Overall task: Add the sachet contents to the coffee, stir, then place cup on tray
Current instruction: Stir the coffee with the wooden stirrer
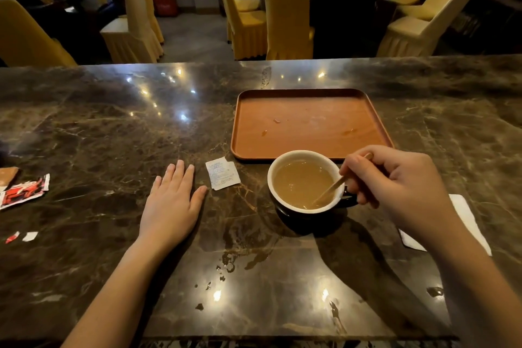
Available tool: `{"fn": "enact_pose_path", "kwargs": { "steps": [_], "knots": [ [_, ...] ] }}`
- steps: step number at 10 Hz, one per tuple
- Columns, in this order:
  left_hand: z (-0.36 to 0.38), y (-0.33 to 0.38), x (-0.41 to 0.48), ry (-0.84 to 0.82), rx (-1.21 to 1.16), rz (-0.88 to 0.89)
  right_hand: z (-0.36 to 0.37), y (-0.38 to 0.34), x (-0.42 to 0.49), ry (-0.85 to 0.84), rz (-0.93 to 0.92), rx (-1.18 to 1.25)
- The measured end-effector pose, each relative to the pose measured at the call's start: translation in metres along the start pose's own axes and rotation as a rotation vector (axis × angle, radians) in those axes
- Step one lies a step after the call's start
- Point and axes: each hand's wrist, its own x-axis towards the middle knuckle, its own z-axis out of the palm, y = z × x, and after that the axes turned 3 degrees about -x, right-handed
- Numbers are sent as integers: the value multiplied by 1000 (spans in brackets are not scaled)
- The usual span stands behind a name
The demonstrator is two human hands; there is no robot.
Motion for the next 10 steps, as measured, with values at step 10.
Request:
{"fn": "enact_pose_path", "kwargs": {
  "steps": [10],
  "knots": [
    [-1,1,-1,8,6,8,-9,3,-8,246,-185,-77]
  ]
}}
